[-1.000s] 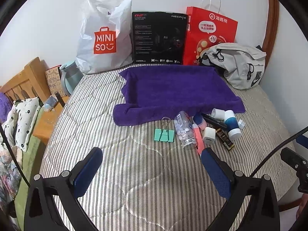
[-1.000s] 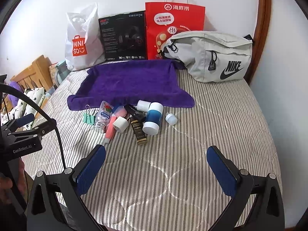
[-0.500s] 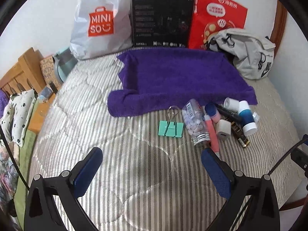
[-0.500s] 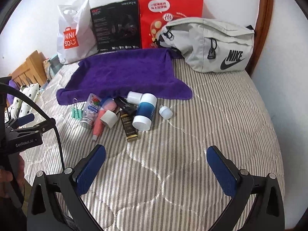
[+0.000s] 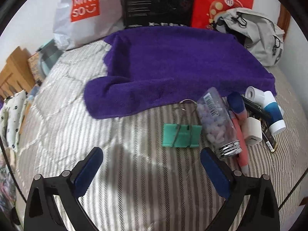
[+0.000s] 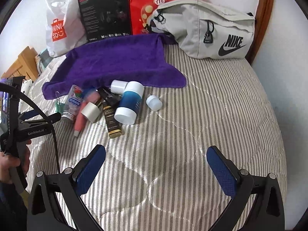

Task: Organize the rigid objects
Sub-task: 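Grasp the green binder clip with the left gripper while the right gripper approaches the white USB light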

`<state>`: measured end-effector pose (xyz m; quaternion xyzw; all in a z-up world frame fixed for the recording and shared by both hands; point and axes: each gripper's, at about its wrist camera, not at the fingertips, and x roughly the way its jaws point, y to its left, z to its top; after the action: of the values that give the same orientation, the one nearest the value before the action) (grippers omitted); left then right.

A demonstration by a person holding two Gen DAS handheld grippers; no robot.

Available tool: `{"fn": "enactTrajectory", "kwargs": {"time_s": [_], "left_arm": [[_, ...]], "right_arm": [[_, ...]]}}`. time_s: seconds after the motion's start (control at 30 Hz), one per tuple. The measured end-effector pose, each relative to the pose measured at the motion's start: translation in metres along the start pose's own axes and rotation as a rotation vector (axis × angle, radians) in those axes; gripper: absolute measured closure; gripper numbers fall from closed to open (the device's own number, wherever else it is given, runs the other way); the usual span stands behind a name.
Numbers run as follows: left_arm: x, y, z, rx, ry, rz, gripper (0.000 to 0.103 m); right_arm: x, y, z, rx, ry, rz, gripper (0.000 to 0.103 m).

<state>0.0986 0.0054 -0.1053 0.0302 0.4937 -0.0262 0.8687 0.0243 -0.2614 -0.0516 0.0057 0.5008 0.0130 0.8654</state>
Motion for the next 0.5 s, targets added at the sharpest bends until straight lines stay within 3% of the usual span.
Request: {"fn": "enactTrajectory", "kwargs": {"time_s": [0.13,0.3,0.37,0.5], "left_arm": [[0.006,-0.006,0.004,0.011,-0.013,-0.040,0.007],[0.013,-0.005,0.008,0.006,-0.025,-0.043,0.023],[0.014,-0.006,0.009,0.015,-0.030,-0.043,0.024],[0.015,-0.011,0.011,0.042,-0.044,-0.035,0.034]], "right_arm": [[0.014,-0.005,0.002,0.010,0.019,0.000,0.000],[0.028,-0.013,0.009,0.030,0.015,0.018,0.000],[0.032,-0.017,0.012,0.040,0.006,0.020,0.001],[0.044,-0.025,0.019,0.049,-0.007,0.033,0.007]]}}
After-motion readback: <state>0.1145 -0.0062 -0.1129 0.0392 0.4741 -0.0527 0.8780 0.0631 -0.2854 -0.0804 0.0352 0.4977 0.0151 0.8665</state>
